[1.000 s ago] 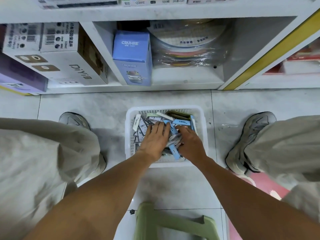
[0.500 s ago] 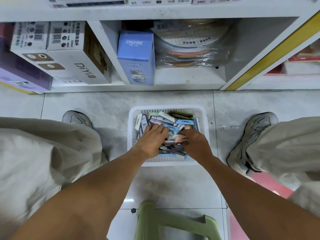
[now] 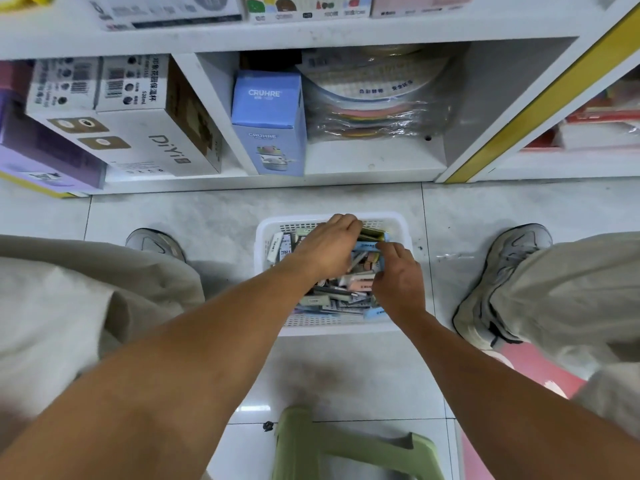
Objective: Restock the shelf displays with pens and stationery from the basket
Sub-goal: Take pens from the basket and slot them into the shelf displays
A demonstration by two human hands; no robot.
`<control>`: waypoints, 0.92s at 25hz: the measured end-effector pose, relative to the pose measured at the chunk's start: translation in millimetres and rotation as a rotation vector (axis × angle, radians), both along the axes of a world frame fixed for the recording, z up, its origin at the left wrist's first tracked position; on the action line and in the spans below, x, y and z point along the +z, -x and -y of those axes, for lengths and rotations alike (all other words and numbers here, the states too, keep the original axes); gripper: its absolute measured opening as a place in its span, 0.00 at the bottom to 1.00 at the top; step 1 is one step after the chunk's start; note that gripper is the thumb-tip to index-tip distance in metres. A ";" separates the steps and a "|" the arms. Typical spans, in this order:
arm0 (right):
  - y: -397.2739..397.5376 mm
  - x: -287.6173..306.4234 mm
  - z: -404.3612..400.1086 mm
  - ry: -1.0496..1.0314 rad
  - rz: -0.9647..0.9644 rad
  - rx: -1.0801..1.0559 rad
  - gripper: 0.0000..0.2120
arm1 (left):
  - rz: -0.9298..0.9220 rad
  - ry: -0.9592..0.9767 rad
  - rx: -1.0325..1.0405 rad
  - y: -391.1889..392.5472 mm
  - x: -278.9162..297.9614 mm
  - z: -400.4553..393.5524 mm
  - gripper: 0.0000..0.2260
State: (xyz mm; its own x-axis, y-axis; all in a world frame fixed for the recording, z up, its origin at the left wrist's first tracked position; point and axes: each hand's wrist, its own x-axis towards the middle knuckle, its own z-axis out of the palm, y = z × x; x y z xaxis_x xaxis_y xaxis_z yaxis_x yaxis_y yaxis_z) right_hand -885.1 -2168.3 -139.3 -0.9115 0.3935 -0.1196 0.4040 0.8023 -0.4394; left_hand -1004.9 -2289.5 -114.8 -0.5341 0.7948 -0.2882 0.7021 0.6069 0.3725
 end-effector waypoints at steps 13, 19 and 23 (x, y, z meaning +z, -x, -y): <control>-0.9 -17.8 5.5 0.007 -0.021 -0.031 0.18 | -0.021 0.476 0.075 -11.8 -33.2 -16.0 0.36; -5.6 -21.2 12.9 0.042 -0.031 -0.012 0.21 | 0.073 0.462 0.081 -4.0 -37.1 -9.0 0.40; -1.6 -24.3 17.5 0.142 -0.044 -0.038 0.23 | 0.105 0.443 0.092 0.4 -40.7 -17.9 0.39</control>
